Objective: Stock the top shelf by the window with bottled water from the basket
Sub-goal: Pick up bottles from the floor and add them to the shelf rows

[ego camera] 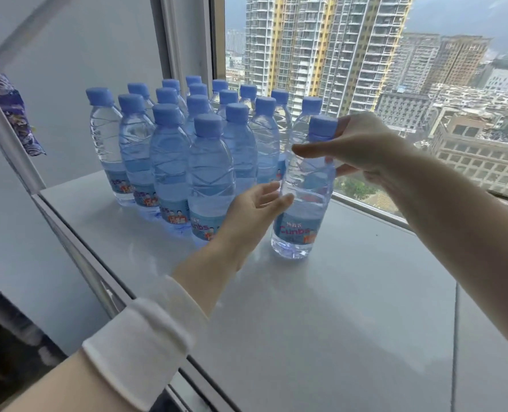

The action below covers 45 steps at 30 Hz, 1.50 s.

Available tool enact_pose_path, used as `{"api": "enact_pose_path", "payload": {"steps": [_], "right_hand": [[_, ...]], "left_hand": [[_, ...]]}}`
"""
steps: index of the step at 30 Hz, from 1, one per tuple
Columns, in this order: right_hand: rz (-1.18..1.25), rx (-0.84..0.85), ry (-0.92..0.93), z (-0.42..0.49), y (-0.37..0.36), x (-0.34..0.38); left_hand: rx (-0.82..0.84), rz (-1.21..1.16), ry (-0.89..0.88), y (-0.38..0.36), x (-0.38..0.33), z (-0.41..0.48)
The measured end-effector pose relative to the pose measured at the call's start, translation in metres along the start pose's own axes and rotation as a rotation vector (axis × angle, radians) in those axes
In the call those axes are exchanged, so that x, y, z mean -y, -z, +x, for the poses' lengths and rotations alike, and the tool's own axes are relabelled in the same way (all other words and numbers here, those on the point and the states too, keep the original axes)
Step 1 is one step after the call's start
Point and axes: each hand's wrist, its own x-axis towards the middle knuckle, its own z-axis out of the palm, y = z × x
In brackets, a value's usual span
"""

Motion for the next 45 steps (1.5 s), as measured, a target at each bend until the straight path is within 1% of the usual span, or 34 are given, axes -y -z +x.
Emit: {"api": "enact_pose_path", "payload": {"steps": [2,5,8,11,13,15,19,20,22,24,27,32,36,40,43,45], "right_hand": [[-0.034,-0.077,0.048,0.005,-0.009,0.001],[-0.078,-0.166,0.092,0.014,-0.017,0.007],[-0.186,-0.206,0.141,0.027,-0.026,0.012],[-0.337,-0.242,0.139,0.038,-0.034,0.014],[-0.343,-0.273,0.107,0.046,-0.036,0.014],[-0.328,-0.306,0.085,0.050,-0.036,0.013],[-0.420,-0.327,0.100,0.048,-0.037,0.011],[-0.427,-0.321,0.120,0.047,-0.037,0.011],[-0.411,-0.291,0.151,0.044,-0.035,0.012],[-0.355,-0.258,0.175,0.041,-0.034,0.013],[-0.276,-0.279,0.186,0.040,-0.033,0.014],[-0.281,-0.313,0.195,0.042,-0.037,0.014],[-0.271,-0.330,0.190,0.042,-0.039,0.011],[-0.306,-0.307,0.187,0.029,-0.041,0.011],[-0.349,-0.368,0.182,0.009,-0.043,0.008],[-0.455,-0.410,0.152,-0.012,-0.048,0.003]], "left_hand": [[-0.013,0.057,0.004,0.000,0.009,-0.007],[0.020,0.148,0.032,0.000,0.018,-0.016],[0.003,0.213,0.051,0.004,0.020,-0.020],[0.009,0.291,0.031,0.009,0.020,-0.022],[0.034,0.386,0.004,0.014,0.021,-0.024],[0.074,0.548,-0.049,0.017,0.024,-0.026],[0.153,1.107,-0.266,0.025,0.028,-0.033],[0.169,1.202,-0.313,0.026,0.028,-0.035],[0.188,1.313,-0.373,0.028,0.029,-0.037],[0.195,1.357,-0.411,0.029,0.028,-0.039],[0.186,1.342,-0.456,0.029,0.026,-0.041],[0.152,1.309,-0.516,0.034,0.025,-0.048],[0.181,1.307,-0.490,0.038,0.027,-0.050],[0.193,1.308,-0.525,0.046,0.026,-0.056],[0.230,1.308,-0.549,0.057,0.025,-0.060],[0.246,1.319,-0.569,0.067,0.024,-0.064]]}}
